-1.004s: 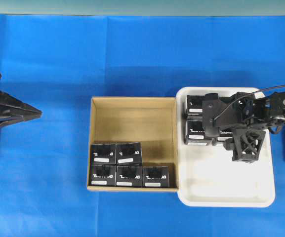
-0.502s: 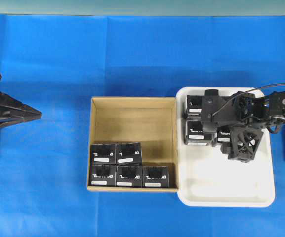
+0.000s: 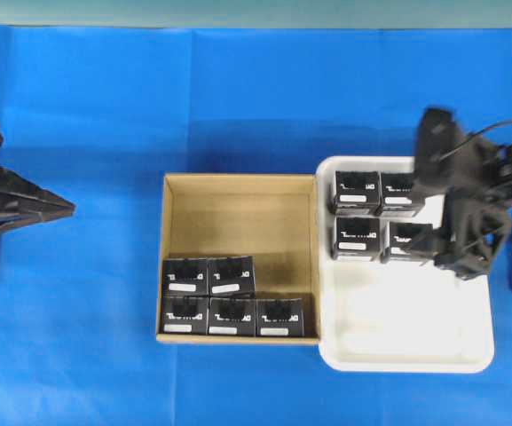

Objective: Pick the box from inside the cardboard box.

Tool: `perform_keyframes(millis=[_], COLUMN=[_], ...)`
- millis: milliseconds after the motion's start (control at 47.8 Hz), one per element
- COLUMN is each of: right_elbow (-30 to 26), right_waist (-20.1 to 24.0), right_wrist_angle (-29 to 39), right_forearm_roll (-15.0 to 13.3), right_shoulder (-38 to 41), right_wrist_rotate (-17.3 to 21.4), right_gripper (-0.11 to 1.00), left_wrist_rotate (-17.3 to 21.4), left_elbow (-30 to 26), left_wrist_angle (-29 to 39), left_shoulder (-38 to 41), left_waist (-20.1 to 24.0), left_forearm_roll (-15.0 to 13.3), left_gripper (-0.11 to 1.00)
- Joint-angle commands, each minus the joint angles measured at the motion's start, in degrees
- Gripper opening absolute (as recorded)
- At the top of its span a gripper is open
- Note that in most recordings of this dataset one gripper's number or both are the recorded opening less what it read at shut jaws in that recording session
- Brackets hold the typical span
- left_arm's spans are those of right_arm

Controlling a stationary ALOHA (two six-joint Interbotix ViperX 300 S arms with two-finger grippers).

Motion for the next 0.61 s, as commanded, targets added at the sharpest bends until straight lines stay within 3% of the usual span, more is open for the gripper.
perform_keyframes(millis=[0, 314, 586], right_elbow=[-0.4, 1.9, 2.7], right_waist=[0.4, 2.0, 2.1], right_wrist_angle=[-1.0, -7.1, -9.1], right_forearm_roll=[0.2, 0.2, 0.2], right_shoulder=[-3.4, -12.0, -12.7], right_wrist_rotate=[0.5, 0.8, 0.7], right_gripper=[0.97, 0.97, 0.97], left_wrist_rotate=[-0.1, 0.0, 0.0], left_elbow=[-1.6, -1.6, -1.7], left_wrist_angle=[-0.3, -0.3, -0.3], left_shoulder=[0.6, 0.7, 0.8], left_waist=[-0.2, -0.2, -0.2], left_forearm_roll=[0.1, 0.1, 0.1], left_gripper=[-0.04, -0.04, -0.04])
